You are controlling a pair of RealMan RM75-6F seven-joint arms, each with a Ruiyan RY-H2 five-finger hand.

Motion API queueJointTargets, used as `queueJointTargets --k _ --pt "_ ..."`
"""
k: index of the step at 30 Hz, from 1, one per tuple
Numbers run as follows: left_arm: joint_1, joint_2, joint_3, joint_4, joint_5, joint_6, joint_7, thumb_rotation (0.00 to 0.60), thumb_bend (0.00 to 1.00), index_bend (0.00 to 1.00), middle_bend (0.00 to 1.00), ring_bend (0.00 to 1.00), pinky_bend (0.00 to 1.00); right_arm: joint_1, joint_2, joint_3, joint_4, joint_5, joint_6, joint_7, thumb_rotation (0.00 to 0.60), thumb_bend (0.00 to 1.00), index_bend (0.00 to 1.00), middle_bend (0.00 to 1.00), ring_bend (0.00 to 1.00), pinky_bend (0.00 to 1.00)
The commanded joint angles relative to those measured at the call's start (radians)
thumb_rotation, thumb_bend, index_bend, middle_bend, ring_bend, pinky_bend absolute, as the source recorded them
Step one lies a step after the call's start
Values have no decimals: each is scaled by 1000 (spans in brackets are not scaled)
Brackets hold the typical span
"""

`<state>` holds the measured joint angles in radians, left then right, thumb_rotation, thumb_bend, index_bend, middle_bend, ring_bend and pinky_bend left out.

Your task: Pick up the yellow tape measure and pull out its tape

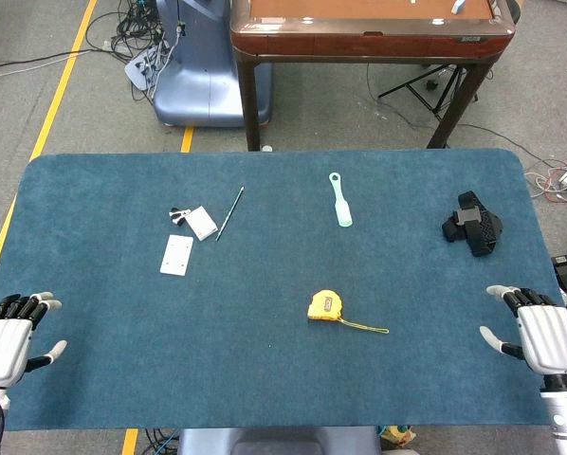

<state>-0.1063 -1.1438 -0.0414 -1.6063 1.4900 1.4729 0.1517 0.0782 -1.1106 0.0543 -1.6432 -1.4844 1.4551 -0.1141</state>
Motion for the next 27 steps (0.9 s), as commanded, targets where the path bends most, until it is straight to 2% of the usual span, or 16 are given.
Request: queueJointTargets --k 1,7,13,19,27 --pt "-1 -3 3 4 2 -4 0 600 175 315 260 229 127 0 -1 -1 -2 -1 -1 0 600 286 332 405 341 416" --pt "-3 -11 4 13 10 0 3 600 175 315 260 229 127 8 0 -5 -22 -6 -16 -4 600 280 332 405 341 416" --pt "-2 -13 1 13 9 7 4 600 174 314 260 229 127 49 9 -1 -69 -6 -78 -40 600 246 332 400 341 416" --pt "2 -7 4 1 17 15 7 600 175 313 260 229 127 130 19 8 -141 32 -216 -117 600 203 323 357 341 417" --pt "10 9 4 -15 18 29 7 600 175 312 260 228 127 256 -20 34 -187 128 -398 -232 600 148 207 290 291 416"
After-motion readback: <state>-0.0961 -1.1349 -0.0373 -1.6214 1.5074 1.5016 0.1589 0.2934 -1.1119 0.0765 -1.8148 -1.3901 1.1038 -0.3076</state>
